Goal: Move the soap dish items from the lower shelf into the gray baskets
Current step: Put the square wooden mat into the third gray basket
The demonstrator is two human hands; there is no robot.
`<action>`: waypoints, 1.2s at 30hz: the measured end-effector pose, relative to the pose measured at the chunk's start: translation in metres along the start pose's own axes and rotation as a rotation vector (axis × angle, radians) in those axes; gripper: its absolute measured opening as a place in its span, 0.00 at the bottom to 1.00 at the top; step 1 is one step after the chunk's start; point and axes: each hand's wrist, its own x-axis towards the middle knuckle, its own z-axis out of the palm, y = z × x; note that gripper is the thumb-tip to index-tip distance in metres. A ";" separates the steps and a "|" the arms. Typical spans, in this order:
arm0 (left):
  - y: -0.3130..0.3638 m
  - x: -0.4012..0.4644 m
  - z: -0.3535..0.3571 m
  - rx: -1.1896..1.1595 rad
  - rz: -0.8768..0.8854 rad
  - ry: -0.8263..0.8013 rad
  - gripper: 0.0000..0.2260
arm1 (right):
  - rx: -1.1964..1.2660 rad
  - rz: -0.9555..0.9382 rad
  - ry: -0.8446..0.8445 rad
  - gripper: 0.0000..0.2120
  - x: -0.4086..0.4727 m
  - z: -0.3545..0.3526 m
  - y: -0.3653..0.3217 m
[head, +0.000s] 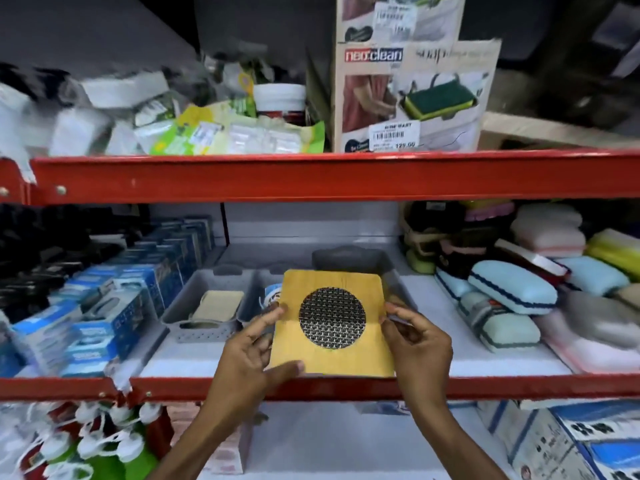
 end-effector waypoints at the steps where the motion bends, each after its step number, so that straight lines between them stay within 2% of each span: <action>1: 0.004 0.005 0.002 0.056 0.019 -0.069 0.32 | -0.018 -0.009 -0.004 0.12 0.009 -0.002 -0.003; 4: 0.014 0.027 0.012 0.275 0.059 -0.226 0.22 | -0.071 -0.010 -0.070 0.14 0.040 -0.006 -0.011; 7: 0.022 0.057 0.025 0.465 0.131 -0.210 0.15 | -0.052 -0.004 -0.232 0.10 0.073 -0.005 -0.023; 9: 0.026 0.079 0.032 0.610 0.208 -0.142 0.13 | -0.189 -0.011 -0.400 0.05 0.095 -0.003 -0.027; 12: 0.022 0.108 0.038 0.722 0.238 -0.156 0.13 | -0.536 0.009 -0.658 0.26 0.122 -0.002 -0.022; 13: 0.019 0.117 0.042 0.770 0.210 -0.184 0.14 | -0.612 -0.014 -0.733 0.29 0.130 -0.001 -0.020; 15: 0.011 0.130 0.042 0.862 0.168 -0.195 0.15 | -0.679 -0.068 -0.857 0.27 0.140 0.001 -0.014; 19: 0.001 0.147 0.041 0.936 0.195 -0.253 0.15 | -0.878 -0.127 -0.964 0.21 0.153 0.006 -0.010; 24: 0.001 0.156 0.039 0.935 0.145 -0.385 0.12 | -1.110 -0.175 -0.966 0.14 0.157 0.013 -0.003; 27: 0.003 0.163 0.040 1.057 0.160 -0.425 0.12 | -1.153 -0.243 -0.922 0.12 0.156 0.014 0.000; 30: 0.011 0.171 0.047 1.302 0.293 -0.450 0.14 | -1.267 -0.485 -0.859 0.11 0.155 0.018 0.002; 32: 0.015 0.176 0.056 1.377 0.359 -0.484 0.14 | -1.325 -0.607 -0.801 0.10 0.156 0.021 0.001; 36: 0.017 0.188 0.066 1.473 0.400 -0.515 0.14 | -1.298 -0.498 -0.820 0.09 0.161 0.020 -0.001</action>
